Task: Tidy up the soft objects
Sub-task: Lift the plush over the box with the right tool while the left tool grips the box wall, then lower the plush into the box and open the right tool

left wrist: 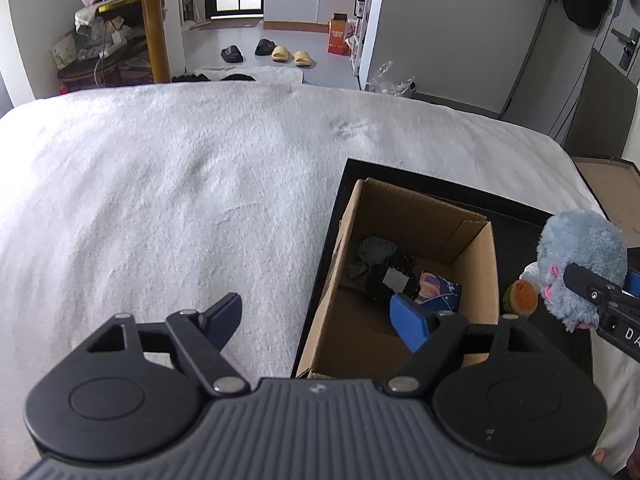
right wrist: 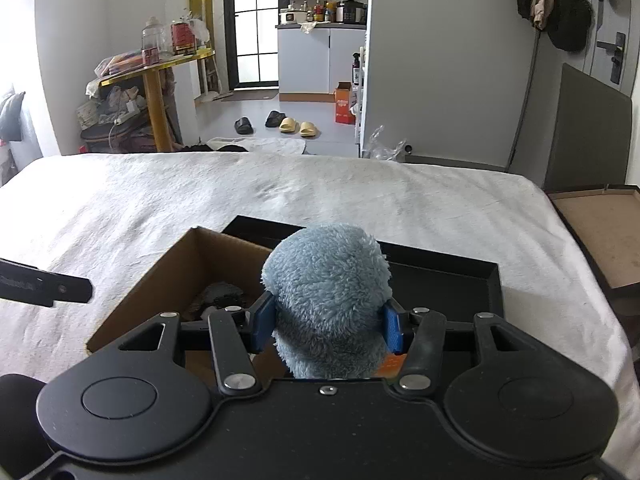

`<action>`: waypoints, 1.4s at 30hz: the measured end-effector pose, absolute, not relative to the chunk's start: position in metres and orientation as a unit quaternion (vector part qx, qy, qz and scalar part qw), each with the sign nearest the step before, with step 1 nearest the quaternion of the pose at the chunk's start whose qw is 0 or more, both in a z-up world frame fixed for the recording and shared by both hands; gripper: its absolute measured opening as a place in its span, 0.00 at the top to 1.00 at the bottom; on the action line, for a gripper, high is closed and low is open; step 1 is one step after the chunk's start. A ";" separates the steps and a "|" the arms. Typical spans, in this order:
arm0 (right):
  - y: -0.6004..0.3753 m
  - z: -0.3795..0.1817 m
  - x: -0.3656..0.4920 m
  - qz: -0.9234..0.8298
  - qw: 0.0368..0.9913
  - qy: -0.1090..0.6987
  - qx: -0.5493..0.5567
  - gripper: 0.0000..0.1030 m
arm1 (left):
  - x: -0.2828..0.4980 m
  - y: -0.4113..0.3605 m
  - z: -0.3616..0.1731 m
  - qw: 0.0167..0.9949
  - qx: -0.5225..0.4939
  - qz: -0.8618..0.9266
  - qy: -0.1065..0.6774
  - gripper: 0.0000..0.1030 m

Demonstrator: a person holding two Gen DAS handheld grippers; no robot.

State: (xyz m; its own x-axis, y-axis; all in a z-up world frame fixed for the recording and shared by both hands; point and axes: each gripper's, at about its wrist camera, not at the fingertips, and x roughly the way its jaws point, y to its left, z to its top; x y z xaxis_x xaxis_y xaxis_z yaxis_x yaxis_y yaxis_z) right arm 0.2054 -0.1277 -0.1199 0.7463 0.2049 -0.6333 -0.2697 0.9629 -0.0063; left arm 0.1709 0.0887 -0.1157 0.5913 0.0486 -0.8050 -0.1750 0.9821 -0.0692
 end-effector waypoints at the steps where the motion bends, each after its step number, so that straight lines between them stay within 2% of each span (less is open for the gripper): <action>1: -0.124 -0.121 0.205 0.129 0.932 0.334 -0.050 0.50 | 0.171 0.090 -0.118 0.888 -0.073 0.062 0.449 0.21; 7: -0.101 -0.125 0.204 0.140 0.928 0.339 -0.060 0.50 | 0.172 0.097 -0.136 0.884 -0.085 0.054 0.456 0.27; 12: -0.083 -0.130 0.206 0.150 0.924 0.346 -0.069 0.50 | 0.177 0.101 -0.152 0.879 -0.095 0.048 0.464 0.36; 18: -0.062 -0.137 0.209 0.166 0.917 0.354 -0.083 0.50 | 0.182 0.105 -0.170 0.870 -0.112 0.041 0.478 0.56; 20: -0.056 -0.138 0.210 0.172 0.915 0.355 -0.087 0.50 | 0.184 0.106 -0.175 0.867 -0.118 0.037 0.484 0.68; 23: -0.046 -0.140 0.212 0.183 0.912 0.357 -0.090 0.50 | 0.185 0.105 -0.182 0.861 -0.125 0.032 0.492 0.82; 27: -0.036 -0.144 0.215 0.196 0.907 0.361 -0.092 0.50 | 0.185 0.105 -0.185 0.857 -0.135 0.029 0.497 0.87; 35: -0.018 -0.149 0.220 0.220 0.900 0.369 -0.080 0.49 | 0.186 0.111 -0.186 0.851 -0.156 0.020 0.501 0.87; 39: -0.015 -0.149 0.222 0.223 0.900 0.369 -0.069 0.39 | 0.186 0.113 -0.186 0.849 -0.155 0.024 0.505 0.87; 42: -0.018 -0.151 0.224 0.222 0.897 0.376 -0.074 0.39 | 0.187 0.113 -0.185 0.848 -0.156 0.023 0.506 0.87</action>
State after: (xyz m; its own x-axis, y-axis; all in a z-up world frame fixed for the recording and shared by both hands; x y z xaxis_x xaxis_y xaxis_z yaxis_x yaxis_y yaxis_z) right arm 0.2243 -0.0177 -0.1514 0.6196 0.3418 -0.7066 -0.4529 0.8909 0.0338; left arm 0.1866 0.1130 -0.1851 0.4875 -0.1187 -0.8650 -0.1964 0.9504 -0.2410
